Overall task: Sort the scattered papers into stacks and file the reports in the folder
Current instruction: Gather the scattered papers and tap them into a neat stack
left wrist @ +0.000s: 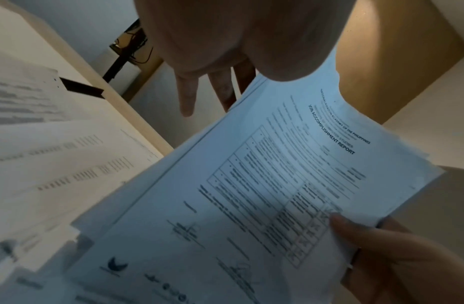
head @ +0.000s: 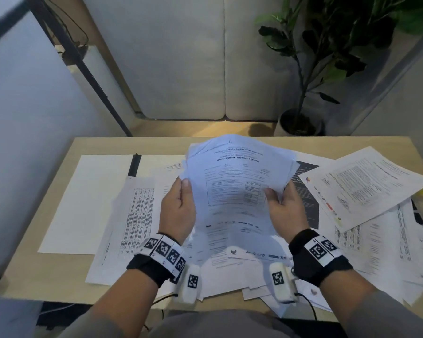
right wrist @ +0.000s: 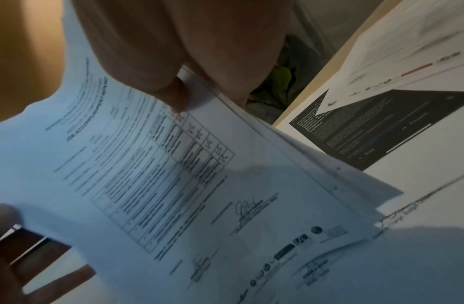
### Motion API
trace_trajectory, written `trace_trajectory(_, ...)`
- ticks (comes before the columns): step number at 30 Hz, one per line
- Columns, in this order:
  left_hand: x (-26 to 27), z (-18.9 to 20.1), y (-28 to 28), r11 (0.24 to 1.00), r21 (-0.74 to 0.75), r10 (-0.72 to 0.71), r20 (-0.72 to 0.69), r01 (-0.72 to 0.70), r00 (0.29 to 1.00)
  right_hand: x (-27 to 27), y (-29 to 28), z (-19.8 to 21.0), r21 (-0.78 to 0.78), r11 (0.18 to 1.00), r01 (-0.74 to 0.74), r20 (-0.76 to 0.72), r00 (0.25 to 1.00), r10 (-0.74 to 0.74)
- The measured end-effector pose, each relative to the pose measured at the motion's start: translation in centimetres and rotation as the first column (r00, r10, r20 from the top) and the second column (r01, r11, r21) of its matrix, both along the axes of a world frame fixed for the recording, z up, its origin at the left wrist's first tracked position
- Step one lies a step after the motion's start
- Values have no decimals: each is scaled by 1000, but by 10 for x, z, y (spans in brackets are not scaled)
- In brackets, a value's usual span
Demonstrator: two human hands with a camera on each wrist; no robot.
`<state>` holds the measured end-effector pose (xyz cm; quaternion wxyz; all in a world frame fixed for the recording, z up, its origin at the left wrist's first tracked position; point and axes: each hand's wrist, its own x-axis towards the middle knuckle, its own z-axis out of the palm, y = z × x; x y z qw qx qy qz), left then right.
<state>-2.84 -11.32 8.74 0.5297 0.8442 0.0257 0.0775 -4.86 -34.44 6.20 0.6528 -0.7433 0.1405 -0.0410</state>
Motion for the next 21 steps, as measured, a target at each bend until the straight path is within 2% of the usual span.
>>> trace_trajectory(2, 5, 0, 5, 1000, 3, 21, 8, -21, 1000, 2, -5, 2, 29, 999, -28, -11, 1000, 28)
trace_trajectory(5, 13, 3, 10, 996, -79, 40, 9, -39, 999, 2, -10, 6, 33, 997, -68, -36, 997, 69)
trace_trajectory(9, 19, 24, 8, 981, -189, -14, 147, 42, 989, 0, -11, 5, 15, 997, -78, -48, 996, 79)
trace_trajectory(14, 23, 20, 10, 911, -395, -133, -6, 120, 991, -2, -10, -1, 68, 997, -31, -73, 997, 36)
trace_trajectory(19, 16, -10, 0, 793, -607, -145, -257, -43, 956, -2, -5, -2, 104, 994, -23, -94, 995, 33)
trace_trajectory(21, 14, -19, -9, 811, -582, -155, -312, -60, 937, 0, -2, -3, 103, 994, -18, -108, 994, 29)
